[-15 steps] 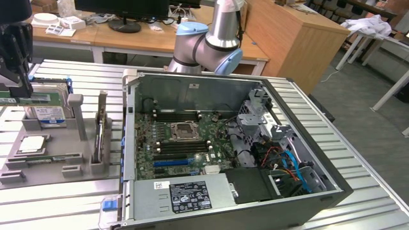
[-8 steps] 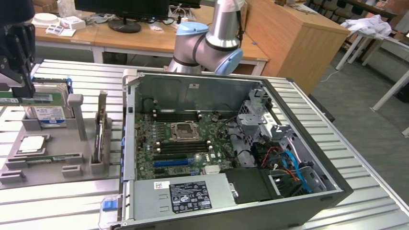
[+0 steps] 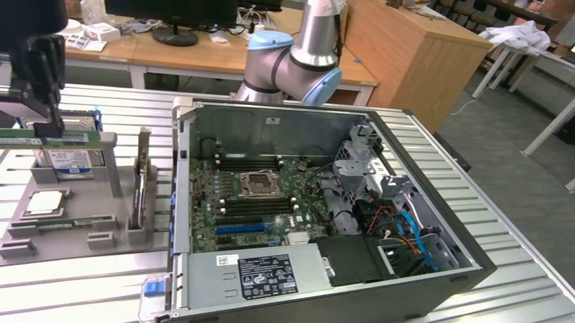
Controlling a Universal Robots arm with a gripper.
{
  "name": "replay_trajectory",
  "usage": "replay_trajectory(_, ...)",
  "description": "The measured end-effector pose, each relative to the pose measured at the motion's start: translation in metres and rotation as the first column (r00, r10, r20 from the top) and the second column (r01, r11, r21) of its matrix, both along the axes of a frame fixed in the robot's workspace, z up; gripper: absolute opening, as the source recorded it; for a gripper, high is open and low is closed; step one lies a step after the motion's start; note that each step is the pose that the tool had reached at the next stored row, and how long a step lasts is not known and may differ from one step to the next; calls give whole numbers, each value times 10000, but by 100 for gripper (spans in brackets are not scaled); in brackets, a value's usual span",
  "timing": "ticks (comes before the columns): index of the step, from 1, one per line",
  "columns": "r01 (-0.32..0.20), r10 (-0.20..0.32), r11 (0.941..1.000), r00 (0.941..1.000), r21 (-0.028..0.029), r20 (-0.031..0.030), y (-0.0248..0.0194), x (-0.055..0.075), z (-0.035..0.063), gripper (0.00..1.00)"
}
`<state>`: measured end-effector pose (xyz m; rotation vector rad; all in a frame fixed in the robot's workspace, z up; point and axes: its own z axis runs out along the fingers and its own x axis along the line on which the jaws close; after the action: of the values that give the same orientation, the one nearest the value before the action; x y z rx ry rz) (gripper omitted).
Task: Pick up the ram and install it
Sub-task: 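Pick up the ram and move it above insertion slot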
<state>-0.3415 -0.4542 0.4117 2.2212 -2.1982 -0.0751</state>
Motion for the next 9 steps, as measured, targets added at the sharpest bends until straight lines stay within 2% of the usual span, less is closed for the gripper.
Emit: replay_trajectory(9, 0, 0, 10000, 10000, 0, 0, 0, 195, 0, 12)
